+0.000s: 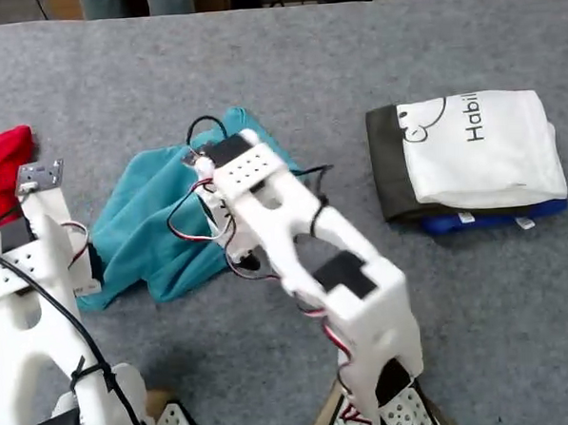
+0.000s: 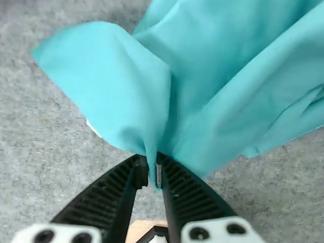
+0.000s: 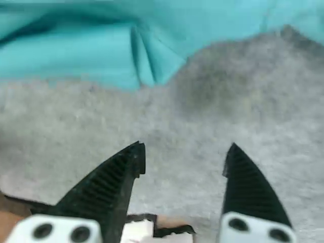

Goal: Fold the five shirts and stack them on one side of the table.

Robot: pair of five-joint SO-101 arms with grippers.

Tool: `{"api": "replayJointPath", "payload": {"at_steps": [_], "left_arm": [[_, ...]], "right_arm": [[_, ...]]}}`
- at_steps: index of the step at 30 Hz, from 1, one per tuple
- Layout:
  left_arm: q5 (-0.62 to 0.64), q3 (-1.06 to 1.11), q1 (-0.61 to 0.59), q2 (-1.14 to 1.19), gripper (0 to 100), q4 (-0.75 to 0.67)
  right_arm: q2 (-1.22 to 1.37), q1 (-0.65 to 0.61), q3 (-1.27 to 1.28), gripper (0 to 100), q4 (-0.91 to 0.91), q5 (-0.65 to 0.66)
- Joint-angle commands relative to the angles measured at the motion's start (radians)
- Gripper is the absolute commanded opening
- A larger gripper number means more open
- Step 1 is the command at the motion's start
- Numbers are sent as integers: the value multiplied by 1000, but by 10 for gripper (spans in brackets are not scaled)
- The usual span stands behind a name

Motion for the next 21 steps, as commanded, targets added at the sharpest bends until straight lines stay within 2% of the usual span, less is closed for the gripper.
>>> {"api": "replayJointPath", "payload": {"at_steps": [1, 5, 10, 15, 21], "left_arm": [[-3, 44, -2, -25, 58, -63], [-3, 88, -2, -25, 58, -97], [25, 101, -4, -25, 58, -106], [52, 94, -4, -25, 58, -103], [52, 102, -4, -25, 58, -101]], "right_arm": [[65, -15, -120, 222, 26, -58], [99, -51, -208, 220, 81, -137], [125, -94, -234, 215, 57, -212], [143, -29, -312, 87, 5, -224], [147, 49, -420, 82, -17, -232]]}}
